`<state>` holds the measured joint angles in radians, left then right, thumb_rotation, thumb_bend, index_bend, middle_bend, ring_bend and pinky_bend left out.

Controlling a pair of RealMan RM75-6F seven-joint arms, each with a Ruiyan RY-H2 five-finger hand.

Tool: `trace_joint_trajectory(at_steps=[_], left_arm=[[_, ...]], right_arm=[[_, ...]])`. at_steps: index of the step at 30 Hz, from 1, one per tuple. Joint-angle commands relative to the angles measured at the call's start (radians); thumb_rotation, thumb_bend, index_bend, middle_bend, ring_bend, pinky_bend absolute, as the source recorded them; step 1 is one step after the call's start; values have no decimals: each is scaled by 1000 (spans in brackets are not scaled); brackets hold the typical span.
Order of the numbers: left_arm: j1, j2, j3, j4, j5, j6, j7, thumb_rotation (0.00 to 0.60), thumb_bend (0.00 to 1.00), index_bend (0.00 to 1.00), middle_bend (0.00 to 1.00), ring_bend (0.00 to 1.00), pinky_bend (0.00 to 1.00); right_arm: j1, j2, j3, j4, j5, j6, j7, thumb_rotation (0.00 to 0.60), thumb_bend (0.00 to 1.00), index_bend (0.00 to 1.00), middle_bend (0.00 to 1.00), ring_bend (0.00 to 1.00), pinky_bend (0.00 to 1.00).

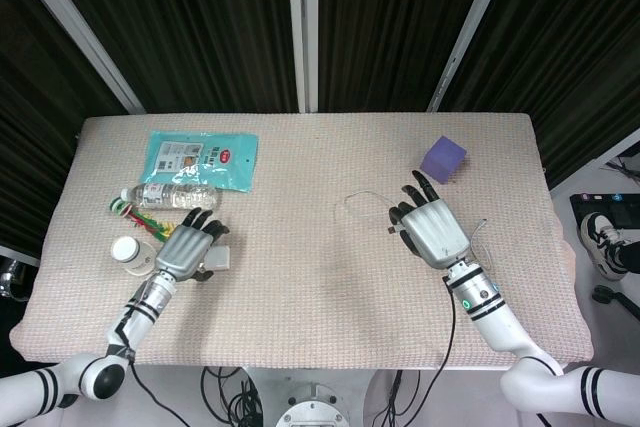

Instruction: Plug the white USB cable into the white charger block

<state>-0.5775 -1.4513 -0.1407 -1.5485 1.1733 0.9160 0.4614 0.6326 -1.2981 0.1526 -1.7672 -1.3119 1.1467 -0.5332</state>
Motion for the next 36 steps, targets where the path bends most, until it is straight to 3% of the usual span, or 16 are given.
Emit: trace_joint_trajectory(at_steps=[1, 13, 23, 30, 36], left_arm=[[5, -36, 5, 12, -48, 36, 24, 600, 149, 238, 206, 34, 0], [30, -88, 16, 48, -101, 115, 17, 598, 162, 294, 275, 106, 20], [30, -132, -1, 69, -164, 138, 14, 440, 176, 306, 295, 140, 51], [17, -144, -8, 102, -176, 130, 6, 440, 196, 326, 302, 141, 59], [11, -142, 5, 118, -181, 118, 16, 515, 199, 337, 311, 141, 56]], right_arm=[[0, 1, -2, 3, 2, -6, 6, 600, 404, 619, 532, 205, 0], [3, -15, -10, 22, -3, -21, 21, 600, 404, 619, 532, 205, 0], [2, -26, -14, 36, 4, -27, 27, 600, 404, 620, 532, 205, 0], [1, -31, -15, 46, 5, -29, 35, 600, 404, 620, 532, 206, 0], [-2, -32, -17, 53, 9, -30, 43, 600, 403, 621, 534, 206, 0]])
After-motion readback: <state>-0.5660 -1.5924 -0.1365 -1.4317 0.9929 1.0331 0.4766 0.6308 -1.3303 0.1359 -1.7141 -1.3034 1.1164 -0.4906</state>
